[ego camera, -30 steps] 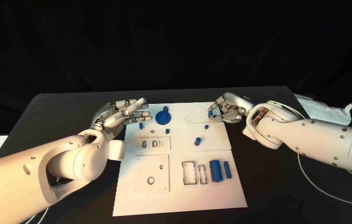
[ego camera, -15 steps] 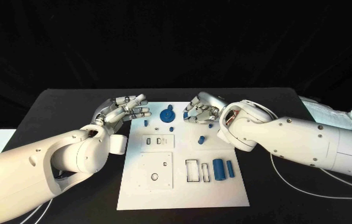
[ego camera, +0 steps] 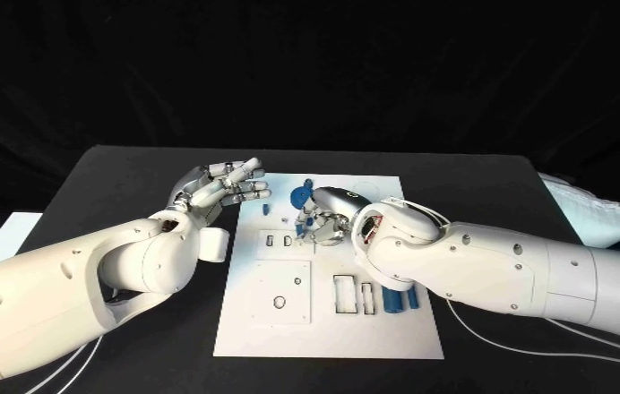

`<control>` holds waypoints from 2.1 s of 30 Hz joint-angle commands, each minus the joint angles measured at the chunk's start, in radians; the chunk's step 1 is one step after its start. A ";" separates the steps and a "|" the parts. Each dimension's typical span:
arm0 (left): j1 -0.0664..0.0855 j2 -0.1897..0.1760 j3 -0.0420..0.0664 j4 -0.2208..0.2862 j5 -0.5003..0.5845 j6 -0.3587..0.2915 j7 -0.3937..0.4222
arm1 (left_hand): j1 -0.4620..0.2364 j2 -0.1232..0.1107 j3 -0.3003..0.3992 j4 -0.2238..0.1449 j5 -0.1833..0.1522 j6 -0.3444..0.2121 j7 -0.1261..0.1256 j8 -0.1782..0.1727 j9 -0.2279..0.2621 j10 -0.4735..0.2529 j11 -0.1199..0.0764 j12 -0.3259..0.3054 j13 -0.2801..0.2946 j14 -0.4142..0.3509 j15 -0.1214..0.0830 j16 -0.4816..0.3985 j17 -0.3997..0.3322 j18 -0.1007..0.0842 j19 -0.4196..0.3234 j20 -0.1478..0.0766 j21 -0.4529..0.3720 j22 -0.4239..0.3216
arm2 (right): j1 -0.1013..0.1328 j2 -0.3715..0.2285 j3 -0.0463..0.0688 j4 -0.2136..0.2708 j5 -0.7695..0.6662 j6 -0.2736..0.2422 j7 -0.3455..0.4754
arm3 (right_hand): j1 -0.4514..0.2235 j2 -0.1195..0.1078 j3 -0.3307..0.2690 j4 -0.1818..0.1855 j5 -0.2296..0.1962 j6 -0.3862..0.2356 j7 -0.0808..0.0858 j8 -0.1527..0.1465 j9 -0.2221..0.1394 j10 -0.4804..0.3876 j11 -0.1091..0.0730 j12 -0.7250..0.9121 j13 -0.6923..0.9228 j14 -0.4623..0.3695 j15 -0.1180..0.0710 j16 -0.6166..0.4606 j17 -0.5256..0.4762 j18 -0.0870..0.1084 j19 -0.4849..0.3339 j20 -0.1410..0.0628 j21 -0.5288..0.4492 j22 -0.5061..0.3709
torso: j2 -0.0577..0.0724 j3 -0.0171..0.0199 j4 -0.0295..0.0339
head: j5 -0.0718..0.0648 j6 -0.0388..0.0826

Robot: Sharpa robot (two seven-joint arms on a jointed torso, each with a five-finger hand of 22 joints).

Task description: Assemble the parts on the task board

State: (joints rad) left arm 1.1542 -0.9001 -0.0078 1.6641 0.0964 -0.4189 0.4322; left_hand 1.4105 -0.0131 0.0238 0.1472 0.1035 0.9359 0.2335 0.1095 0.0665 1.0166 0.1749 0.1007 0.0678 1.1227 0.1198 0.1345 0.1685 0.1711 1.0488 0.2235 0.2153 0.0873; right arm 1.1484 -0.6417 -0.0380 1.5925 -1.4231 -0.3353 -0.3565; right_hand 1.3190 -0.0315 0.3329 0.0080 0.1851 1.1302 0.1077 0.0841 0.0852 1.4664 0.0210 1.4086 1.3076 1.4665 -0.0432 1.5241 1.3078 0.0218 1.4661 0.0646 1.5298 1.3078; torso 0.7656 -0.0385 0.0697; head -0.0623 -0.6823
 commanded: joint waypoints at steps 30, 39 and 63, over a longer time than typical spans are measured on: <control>0.000 -0.002 0.000 0.009 0.013 0.023 0.003 | 0.000 0.007 -0.003 -0.004 -0.003 -0.003 0.002 -0.005 -0.001 -0.001 0.004 -0.004 -0.001 0.000 0.004 -0.003 0.001 0.010 0.006 0.002 -0.006 -0.001 | -0.017 0.013 -0.004 0.002 -0.117 0.125 -0.054 | -0.054 -0.052 -0.025 -0.002 0.030 0.001 0.002 -0.008 0.003 0.026 0.005 -0.017 0.160 0.077 -0.001 -0.010 0.124 0.006 0.035 0.001 -0.009 0.139 | 0.000 0.0016 -0.0019 | 0.010 -0.024; 0.000 -0.003 0.000 0.009 0.013 0.024 0.002 | 0.000 0.007 -0.003 -0.004 -0.003 -0.003 0.002 -0.005 -0.001 -0.001 0.004 -0.004 -0.001 0.000 0.004 -0.003 0.001 0.010 0.006 0.002 -0.006 -0.001 | -0.018 0.013 -0.004 0.009 -0.126 0.132 -0.059 | -0.065 -0.063 -0.034 0.001 0.032 -0.004 0.004 -0.012 0.002 0.023 0.007 -0.023 0.157 0.077 0.001 -0.011 0.122 0.007 0.034 0.002 -0.010 0.138 | 0.000 0.0012 -0.0009 | 0.010 -0.024; 0.000 -0.004 0.000 0.007 0.013 0.024 0.003 | 0.002 0.010 -0.006 -0.008 -0.003 -0.002 0.002 -0.006 -0.001 -0.001 0.004 -0.005 -0.001 0.000 0.004 -0.006 0.003 0.010 0.006 0.002 -0.007 -0.002 | -0.029 -0.006 -0.004 0.050 -0.152 -0.061 -0.036 | -0.091 -0.103 -0.137 0.060 -0.027 -0.155 0.039 -0.021 -0.020 -0.044 0.038 -0.160 0.074 0.075 0.028 -0.016 0.118 0.011 0.024 0.027 -0.021 0.119 | 0.001 0.0032 -0.0010 | 0.009 -0.028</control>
State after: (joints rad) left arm 1.1542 -0.9052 -0.0082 1.6700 0.1086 -0.4148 0.4297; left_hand 1.4105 -0.0131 0.0182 0.1416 0.1035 0.9360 0.2335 0.1095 0.0665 1.0166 0.1749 0.1007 0.0678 1.1227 0.1198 0.1346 0.1702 0.1712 1.0488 0.2235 0.2116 0.0864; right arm 1.1202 -0.6456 -0.0422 1.6332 -1.5509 -0.3184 -0.3962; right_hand 1.2277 -0.1277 0.1997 0.0694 0.1637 0.9791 0.1460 0.0652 0.0648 1.4299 0.0605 1.2537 1.3077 1.4665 -0.0211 1.5125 1.3080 0.0219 1.4660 0.0864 1.5135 1.3080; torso 0.7661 -0.0364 0.0687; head -0.0545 -0.7099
